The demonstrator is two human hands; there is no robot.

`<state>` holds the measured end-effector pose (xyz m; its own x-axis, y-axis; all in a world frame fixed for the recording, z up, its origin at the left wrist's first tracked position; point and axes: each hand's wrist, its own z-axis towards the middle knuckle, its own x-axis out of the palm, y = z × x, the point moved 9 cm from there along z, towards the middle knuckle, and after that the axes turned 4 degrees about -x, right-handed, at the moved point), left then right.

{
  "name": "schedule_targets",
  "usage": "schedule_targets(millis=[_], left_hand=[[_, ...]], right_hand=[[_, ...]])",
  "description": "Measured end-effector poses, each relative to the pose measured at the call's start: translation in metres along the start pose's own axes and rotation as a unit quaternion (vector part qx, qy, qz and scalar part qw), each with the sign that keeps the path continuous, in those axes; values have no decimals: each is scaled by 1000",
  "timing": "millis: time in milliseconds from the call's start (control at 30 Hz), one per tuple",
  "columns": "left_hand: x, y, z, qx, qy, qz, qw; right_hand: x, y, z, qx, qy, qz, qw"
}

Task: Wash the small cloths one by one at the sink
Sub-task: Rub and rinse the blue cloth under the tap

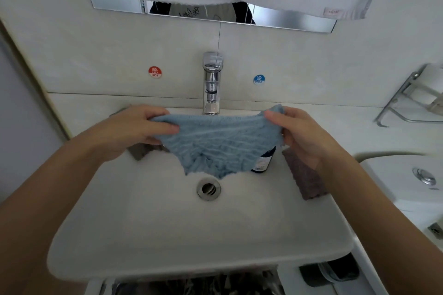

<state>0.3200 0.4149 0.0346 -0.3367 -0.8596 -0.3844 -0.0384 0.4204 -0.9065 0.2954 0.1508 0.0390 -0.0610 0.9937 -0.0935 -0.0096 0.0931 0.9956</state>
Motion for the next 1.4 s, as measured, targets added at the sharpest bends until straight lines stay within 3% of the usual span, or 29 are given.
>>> schedule_targets(millis=[100,167,300,467,533,733,833,1000,1100,1200,1300,1400], left_hand=[[-6,12,1,-36,7,-73,997],[-10,17,2,-44,-15,-65,997],[-13,22,4,-53,-52,-74,994],[-3,25,3,-65,23,-210,975],[-6,23,4,-44,13,-256,966],[-2,13,-2,29,-47,-82,995],[-12,5,-2,89,-127,60,986],[-23,8,-2,94,-213,68,970],[-33,23,1,35,-220,-40,974],[-24,33,2,-18,-163,-215,963],[-30,35,2,0,-196,-172,965],[-32,28,-2,23,-233,-112,966]], right_hand=[[11,-3,-2,3,79,-30,996],[15,-3,-2,-9,83,-83,993],[8,-1,2,-31,13,-129,991],[-5,-5,1,-17,-91,-5,996],[-8,-3,0,-29,-100,19,994],[14,11,-3,-110,34,-89,989],[15,17,-3,-156,4,-195,968],[14,20,-3,-172,-8,-271,947],[9,12,-1,-146,-22,-225,963],[1,-2,0,-75,-46,-68,994],[2,-11,-1,-31,-54,34,997],[0,-6,-3,-42,-83,42,995]])
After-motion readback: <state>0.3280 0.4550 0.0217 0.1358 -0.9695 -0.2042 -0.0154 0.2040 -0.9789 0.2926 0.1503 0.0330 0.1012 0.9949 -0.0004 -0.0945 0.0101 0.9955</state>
